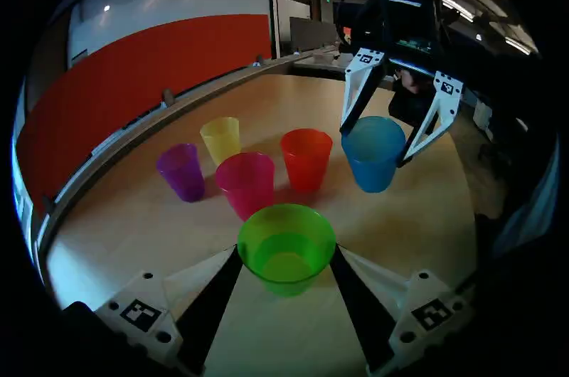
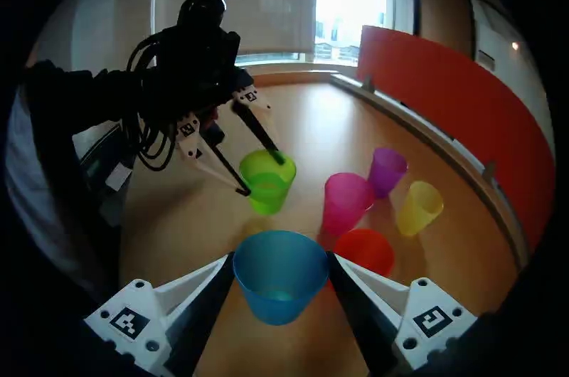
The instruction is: Pour water
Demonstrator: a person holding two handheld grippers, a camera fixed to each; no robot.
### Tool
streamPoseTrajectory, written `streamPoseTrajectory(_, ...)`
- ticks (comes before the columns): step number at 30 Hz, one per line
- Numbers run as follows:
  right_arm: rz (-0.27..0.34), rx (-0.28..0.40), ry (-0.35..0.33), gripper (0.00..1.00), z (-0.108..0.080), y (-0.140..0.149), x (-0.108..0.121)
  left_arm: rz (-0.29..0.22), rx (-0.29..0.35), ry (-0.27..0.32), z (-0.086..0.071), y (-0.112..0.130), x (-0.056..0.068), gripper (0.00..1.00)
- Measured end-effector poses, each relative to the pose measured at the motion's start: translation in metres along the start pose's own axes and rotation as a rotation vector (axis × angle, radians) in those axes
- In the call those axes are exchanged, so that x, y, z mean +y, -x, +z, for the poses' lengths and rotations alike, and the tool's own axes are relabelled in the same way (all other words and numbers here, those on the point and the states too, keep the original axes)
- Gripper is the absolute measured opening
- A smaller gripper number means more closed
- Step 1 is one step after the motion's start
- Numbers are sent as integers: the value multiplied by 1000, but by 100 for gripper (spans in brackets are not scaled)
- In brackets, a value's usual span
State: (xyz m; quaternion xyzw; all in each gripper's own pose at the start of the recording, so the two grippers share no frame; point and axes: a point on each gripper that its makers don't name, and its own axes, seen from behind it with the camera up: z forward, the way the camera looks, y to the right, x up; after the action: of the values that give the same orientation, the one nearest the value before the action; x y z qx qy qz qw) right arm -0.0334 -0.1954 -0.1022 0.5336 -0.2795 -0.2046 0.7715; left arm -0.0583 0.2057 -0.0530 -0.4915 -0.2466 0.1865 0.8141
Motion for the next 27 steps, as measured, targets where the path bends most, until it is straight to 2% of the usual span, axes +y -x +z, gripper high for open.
streamPoseTrajectory(27,-17,-24,-26,94,28,12,-8,-3,-28,21,8,15,4,86)
